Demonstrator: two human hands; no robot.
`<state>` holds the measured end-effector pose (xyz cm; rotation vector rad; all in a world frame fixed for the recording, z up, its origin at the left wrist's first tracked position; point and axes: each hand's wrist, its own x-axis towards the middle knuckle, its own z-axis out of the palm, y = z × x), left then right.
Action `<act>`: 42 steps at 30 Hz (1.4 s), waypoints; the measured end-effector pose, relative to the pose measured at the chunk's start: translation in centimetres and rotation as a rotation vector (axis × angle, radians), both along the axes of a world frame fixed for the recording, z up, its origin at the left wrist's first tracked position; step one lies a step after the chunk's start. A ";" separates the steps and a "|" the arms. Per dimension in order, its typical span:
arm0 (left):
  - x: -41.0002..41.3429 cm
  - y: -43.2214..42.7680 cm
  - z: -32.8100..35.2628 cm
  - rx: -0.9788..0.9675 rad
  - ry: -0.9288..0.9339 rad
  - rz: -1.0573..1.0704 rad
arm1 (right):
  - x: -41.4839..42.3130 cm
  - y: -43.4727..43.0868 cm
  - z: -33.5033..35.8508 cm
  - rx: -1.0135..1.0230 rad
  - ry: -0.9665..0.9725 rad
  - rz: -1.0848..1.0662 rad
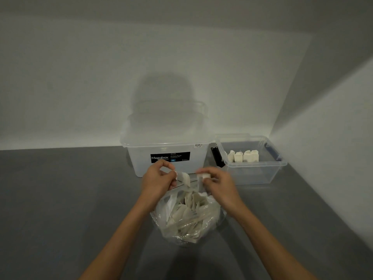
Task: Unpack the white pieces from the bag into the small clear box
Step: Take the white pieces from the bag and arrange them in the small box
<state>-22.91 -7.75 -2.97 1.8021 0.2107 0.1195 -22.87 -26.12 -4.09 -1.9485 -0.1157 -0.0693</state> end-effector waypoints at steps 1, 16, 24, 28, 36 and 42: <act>0.0 -0.3 0.2 0.052 -0.019 0.000 | -0.3 0.5 0.2 -0.071 -0.049 0.037; 2.0 -0.3 2.9 0.305 -0.110 -0.320 | 1.4 0.5 0.4 0.242 0.154 0.116; 2.5 0.0 2.7 0.148 -0.074 -0.478 | 1.8 -0.1 0.7 0.265 0.192 0.213; 2.9 0.6 2.7 0.183 -0.162 -0.350 | 2.2 -0.7 1.3 0.266 0.152 0.155; 3.0 1.5 2.8 0.275 -0.180 -0.327 | 2.9 -0.6 2.1 0.335 -0.112 -0.167; 1.8 -0.4 1.6 0.245 -0.210 -0.363 | 3.2 1.2 1.4 0.690 0.129 -0.293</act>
